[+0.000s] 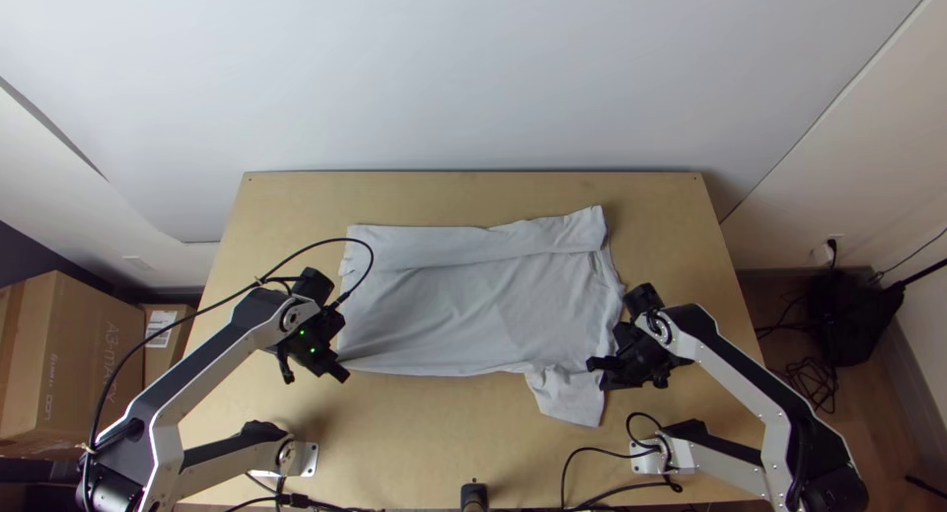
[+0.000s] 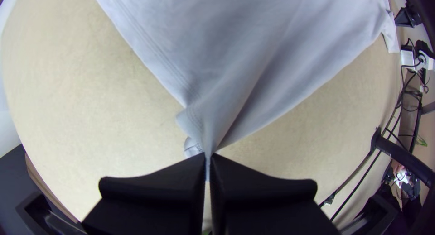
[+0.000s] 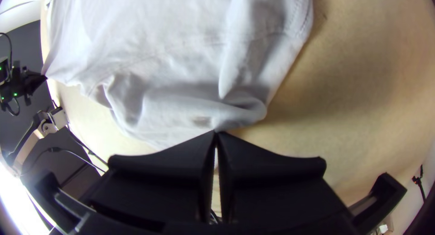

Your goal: Fold the t-shirt

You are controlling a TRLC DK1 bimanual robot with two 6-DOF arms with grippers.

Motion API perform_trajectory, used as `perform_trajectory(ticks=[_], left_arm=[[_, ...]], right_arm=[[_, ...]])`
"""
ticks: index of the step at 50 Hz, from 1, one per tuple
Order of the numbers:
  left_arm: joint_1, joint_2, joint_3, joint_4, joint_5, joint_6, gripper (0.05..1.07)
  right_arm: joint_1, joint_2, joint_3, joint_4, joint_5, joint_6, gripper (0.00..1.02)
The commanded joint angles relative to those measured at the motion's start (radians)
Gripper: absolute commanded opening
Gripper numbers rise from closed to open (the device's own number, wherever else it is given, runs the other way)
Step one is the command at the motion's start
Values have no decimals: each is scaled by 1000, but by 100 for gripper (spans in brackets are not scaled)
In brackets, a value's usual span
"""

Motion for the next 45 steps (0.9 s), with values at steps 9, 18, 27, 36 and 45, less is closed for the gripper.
perform_trajectory(ticks=[9,18,27,36,45], left_arm=[[21,-35,1,-11,7,42,8],[28,-38,50,9,7,15,8],[51,-6,151,64,7,-21,8],[93,77,288,87,7,-44,8],[111,155,398,92,7,-44,8]], right_arm=[[-86,72,142,-54,52,-78,2],[-143,96,271,-125,92,-126,2],[-147,135,377,-137,92,-129,2],[-147,196,479,-138,93,-129,2],[-147,274,604,-138,93,-126,2]])
